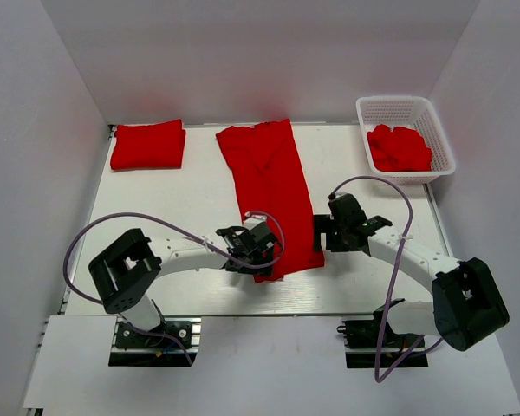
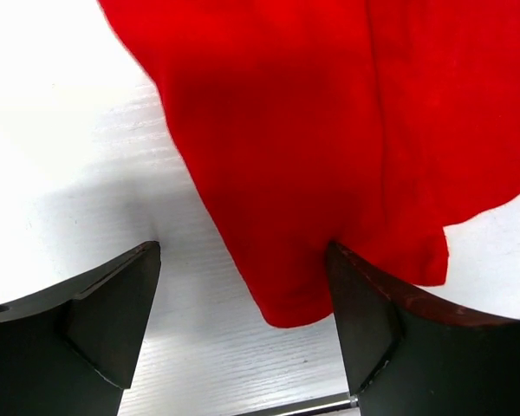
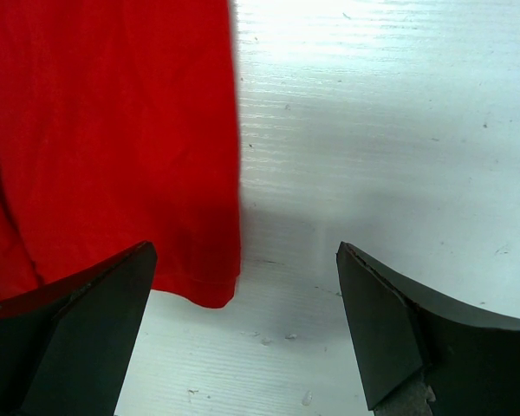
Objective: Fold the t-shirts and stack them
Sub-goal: Grab the bottom of the folded rectangular tshirt with both arms
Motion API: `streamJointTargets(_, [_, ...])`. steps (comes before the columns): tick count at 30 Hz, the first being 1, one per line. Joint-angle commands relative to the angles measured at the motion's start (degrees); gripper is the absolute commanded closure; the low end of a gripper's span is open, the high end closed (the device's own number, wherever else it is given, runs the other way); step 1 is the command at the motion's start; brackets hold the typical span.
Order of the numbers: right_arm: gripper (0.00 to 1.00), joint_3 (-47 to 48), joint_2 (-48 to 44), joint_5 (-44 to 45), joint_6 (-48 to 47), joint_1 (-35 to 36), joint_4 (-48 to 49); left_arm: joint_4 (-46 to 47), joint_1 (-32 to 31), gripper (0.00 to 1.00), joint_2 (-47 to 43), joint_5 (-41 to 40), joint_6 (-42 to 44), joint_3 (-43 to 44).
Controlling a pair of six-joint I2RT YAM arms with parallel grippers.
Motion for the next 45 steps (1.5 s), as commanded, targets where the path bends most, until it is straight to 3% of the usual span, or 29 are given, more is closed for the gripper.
streamJointTargets(1, [0.10,-0.6,-0.9,-1.4,0.9,0.0,1.4,-1.5,-0.7,0.13,-2.7,1.9,-3.4,-3.9])
streamJointTargets(5, [0.10,-0.7,-0.9,-2.5,0.7,0.1,1.5,5.2,-0.7,0.16,-7.3,4.3,-3.4,-8.4])
streamJointTargets(11, [0.10,-0.8,-0.8,-2.8,0.0,0.1,2.1,9.0,-1.2,0.26,-4.1,6.7,-2.8,-9.6])
streamJointTargets(14, [0.10,-1.1,-0.7,-2.8,0.0,0.1,2.1,9.7,-1.2,0.37,-0.1,7.4,-2.3,-7.9])
streamJointTargets(19, [0.10,-1.7,-1.3,-2.7,0.7,0.1,2.0,3.6,-2.4,0.80,2.2,5.4,-2.3,-4.4])
streamJointTargets(22, [0.10,-2.2,-2.0,-2.9,0.6,0.1,2.0,2.1,-2.9,1.00,2.2,5.4,-2.3,-4.4])
streamJointTargets(28, [0.11,-3.3,-2.2,-4.9,0.6,0.1,2.1,0.4,-3.5,1.00,2.2,5.9,-4.1,-3.9])
streamJointTargets(37, [0.33,-4.7,1.1,-8.4,1.1,0.2,5.7,-0.2,-3.5,1.00,2.2,5.9,-5.4,-3.9])
streamJointTargets(40, [0.49,-5.4,2.2,-9.4,1.3,0.1,6.3,-0.8,-3.5,1.00,2.2,5.9,-5.9,-3.9])
streamJointTargets(41, [0.65,-5.7,2.3,-10.1,1.4,0.2,6.4,-0.8,-3.5,1.00,2.2,5.9,-5.9,-3.9])
streamJointTargets(45, [0.94,-6.4,2.1,-10.6,1.8,0.2,5.7,-0.8,-3.5,1.00,2.2,5.4,-6.4,-3.9])
